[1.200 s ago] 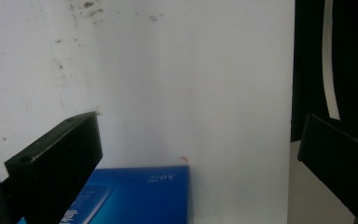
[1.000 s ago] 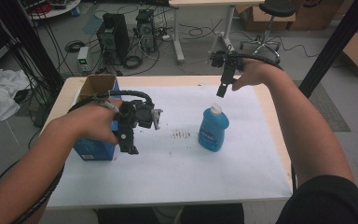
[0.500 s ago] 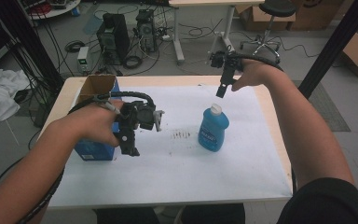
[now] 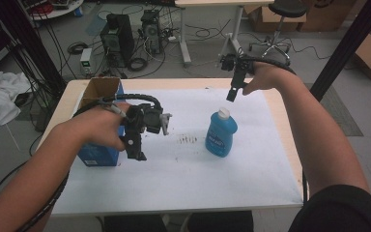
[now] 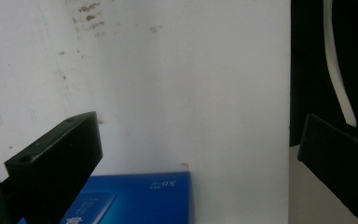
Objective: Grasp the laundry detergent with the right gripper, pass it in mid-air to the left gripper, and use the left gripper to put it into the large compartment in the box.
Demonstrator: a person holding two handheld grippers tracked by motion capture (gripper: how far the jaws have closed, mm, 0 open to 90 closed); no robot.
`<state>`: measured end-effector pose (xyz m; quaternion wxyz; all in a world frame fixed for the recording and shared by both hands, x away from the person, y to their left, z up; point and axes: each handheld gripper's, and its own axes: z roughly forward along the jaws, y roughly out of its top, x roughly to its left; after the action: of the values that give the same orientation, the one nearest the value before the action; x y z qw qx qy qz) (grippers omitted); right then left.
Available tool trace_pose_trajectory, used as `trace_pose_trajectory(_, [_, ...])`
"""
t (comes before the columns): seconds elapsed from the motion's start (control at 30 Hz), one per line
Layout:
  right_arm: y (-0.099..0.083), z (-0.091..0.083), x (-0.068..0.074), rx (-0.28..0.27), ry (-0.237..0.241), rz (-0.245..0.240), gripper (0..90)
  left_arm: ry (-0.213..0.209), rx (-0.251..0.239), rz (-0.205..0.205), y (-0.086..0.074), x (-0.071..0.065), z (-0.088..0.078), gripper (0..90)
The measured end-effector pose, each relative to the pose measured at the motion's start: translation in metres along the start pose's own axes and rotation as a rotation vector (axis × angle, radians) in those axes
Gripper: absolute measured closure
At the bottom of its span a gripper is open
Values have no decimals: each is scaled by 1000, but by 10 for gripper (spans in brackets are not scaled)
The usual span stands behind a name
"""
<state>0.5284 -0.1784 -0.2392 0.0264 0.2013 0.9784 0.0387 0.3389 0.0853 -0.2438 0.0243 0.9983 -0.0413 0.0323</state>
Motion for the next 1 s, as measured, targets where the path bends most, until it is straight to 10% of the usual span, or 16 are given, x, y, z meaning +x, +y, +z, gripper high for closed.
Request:
trace_pose_trajectory(0.5, [-6,-4,-12,-41,-30,25,0,-5,5,-1,2,3,-2,1])
trace_pose_trajectory(1.0, [-39,-21,-9,-458,-71,106,0,-4,3,13,3,-3,-1,1])
